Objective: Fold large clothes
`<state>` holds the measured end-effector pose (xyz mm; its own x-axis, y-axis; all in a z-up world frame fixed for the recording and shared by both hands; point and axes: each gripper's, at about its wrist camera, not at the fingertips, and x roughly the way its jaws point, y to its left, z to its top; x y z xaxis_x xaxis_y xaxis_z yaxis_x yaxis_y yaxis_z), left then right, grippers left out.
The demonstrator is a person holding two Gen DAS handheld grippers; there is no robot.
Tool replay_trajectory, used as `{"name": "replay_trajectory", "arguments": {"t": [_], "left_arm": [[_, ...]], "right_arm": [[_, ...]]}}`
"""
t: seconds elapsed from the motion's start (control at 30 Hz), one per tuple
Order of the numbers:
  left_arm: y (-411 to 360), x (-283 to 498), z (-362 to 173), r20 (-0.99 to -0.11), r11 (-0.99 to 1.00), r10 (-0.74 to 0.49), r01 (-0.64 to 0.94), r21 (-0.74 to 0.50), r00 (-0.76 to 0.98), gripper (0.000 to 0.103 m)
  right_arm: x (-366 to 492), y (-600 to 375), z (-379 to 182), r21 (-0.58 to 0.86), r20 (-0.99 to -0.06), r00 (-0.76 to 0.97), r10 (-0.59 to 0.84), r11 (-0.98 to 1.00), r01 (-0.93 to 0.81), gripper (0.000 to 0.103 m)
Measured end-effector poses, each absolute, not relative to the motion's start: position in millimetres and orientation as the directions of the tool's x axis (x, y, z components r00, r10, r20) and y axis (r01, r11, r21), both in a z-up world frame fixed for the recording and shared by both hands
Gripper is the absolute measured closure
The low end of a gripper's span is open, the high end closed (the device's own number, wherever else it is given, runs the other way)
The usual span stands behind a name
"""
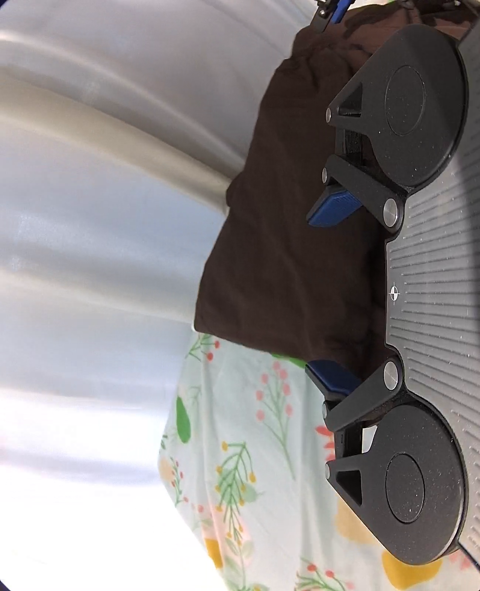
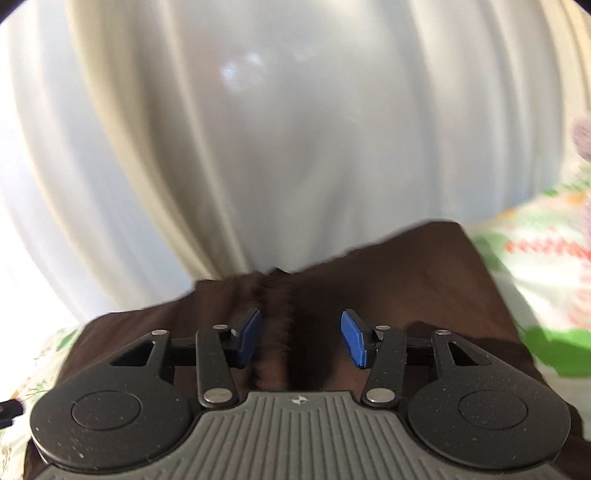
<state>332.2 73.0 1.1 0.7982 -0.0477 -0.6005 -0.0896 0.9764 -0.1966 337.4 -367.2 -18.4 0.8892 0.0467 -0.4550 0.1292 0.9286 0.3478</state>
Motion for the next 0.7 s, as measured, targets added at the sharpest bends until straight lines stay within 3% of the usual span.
{"name": "replay_trajectory", "arguments": {"t": [0.13,0.17,0.33,0.53,0.7], "left_arm": [[46.1,361.6,-12.0,-0.589,0.968,-0.107,-0.050,-0.244,0.801,0.017],[39.2,368.6,-18.9,-0.599,0.970,-0.120,-0.035,-0.240,0.792,0.017],[15.5,381.7,-56.5,-0.638,0.991,-0.087,0.003,-0.131,0.765,0.012],[7.9,381.6,-80.6,-0.606,0.994,-0.107,0.069,-0.085,0.788,0.002],[5.4,375.5,-85.3,-0.579,0.992,-0.121,0.082,-0.094,0.806,0.000]], "right_arm": [[355.2,-308.7,-19.3,0.221,-0.421,0.894,0.155,0.973,-0.064,0.071],[358.7,-296.9,-26.0,0.185,-0.436,0.884,0.168,0.978,-0.095,0.077],[365.2,-286.3,-69.3,0.132,-0.521,0.837,0.166,0.985,-0.113,0.085],[365.0,-283.0,-85.2,0.135,-0.487,0.856,0.173,0.983,-0.121,0.084],[359.0,-289.2,-88.9,0.158,-0.477,0.859,0.187,0.979,-0.126,0.084]]}}
